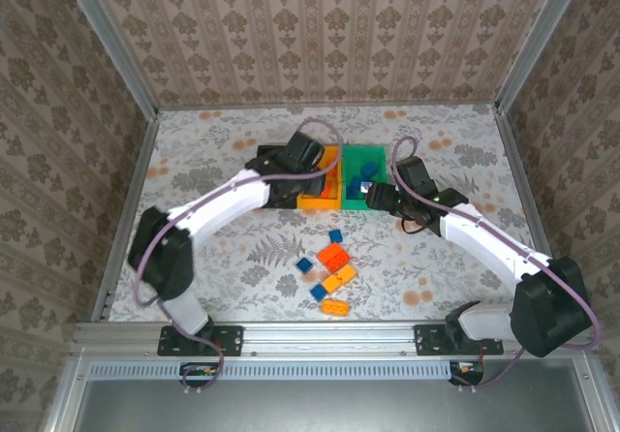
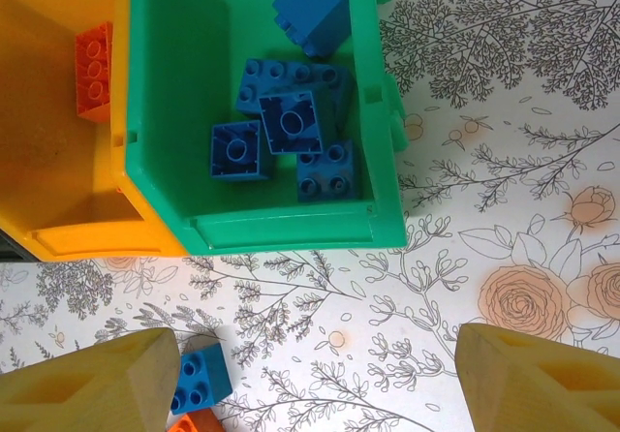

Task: Sort the legos into containers by color

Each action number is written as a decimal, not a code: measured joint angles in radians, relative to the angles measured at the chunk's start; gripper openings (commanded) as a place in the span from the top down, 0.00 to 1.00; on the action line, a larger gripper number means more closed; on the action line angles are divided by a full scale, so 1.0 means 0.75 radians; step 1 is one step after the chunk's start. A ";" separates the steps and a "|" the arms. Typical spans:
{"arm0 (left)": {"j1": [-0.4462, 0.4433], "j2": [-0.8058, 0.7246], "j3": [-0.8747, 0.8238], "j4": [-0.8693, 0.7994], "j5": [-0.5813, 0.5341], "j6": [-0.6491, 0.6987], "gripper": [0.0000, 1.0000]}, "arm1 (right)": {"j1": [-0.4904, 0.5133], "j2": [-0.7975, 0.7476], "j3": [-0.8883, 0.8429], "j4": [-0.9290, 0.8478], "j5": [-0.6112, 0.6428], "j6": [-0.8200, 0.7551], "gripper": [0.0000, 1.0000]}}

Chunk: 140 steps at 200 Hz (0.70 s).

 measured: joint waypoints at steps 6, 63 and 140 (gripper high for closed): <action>0.017 0.063 0.050 0.007 -0.004 0.006 0.68 | 0.000 -0.001 0.000 -0.001 0.000 0.000 0.23; 0.070 0.368 0.316 -0.011 -0.013 0.046 0.40 | 0.000 -0.037 -0.004 -0.026 0.000 -0.005 0.23; -0.051 -0.093 0.026 0.076 0.037 0.019 0.00 | 0.123 -0.029 -0.003 -0.034 -0.015 -0.054 0.24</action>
